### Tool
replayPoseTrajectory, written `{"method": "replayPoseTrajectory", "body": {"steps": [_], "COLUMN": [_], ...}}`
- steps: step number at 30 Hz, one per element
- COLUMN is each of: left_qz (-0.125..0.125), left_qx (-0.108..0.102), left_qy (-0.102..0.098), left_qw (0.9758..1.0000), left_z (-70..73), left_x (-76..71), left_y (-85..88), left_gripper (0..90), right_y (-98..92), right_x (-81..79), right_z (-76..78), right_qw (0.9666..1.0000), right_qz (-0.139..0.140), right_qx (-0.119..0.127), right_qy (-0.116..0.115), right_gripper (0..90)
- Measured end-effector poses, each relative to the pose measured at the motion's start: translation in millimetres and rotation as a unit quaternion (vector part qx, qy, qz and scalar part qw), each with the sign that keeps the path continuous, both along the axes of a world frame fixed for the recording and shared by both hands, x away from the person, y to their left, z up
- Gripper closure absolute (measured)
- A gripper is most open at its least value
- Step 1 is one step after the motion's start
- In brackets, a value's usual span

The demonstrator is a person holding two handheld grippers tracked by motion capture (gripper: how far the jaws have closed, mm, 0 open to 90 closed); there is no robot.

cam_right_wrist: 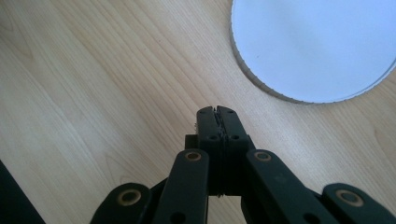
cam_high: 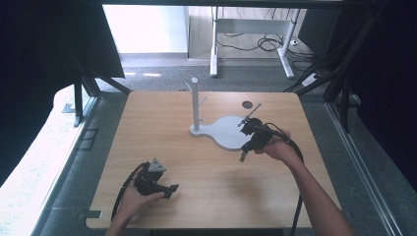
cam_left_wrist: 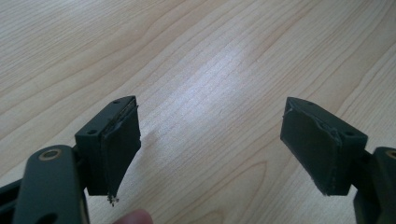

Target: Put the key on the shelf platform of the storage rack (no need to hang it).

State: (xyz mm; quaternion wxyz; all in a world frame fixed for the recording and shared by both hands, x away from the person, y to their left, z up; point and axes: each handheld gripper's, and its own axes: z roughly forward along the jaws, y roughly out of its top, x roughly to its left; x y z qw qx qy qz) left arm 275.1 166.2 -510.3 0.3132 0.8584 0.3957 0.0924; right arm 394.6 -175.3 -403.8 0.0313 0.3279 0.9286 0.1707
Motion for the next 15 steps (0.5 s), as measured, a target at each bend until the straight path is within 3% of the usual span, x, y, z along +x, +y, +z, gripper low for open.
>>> {"method": "replayPoseTrajectory", "body": {"steps": [15], "left_qz": [0.000], "left_qx": [0.000], "left_qy": [0.003], "left_qw": [1.0000], "left_z": [-0.9], "left_x": [0.6], "left_y": [0.5], "left_gripper": [20.3], "right_y": [4.2], "right_x": [14.5], "right_z": [8.4], "right_qw": [0.9999], "right_qz": [-0.008], "right_qx": [0.004], "right_qy": [-0.008], "right_gripper": [90.0]}}
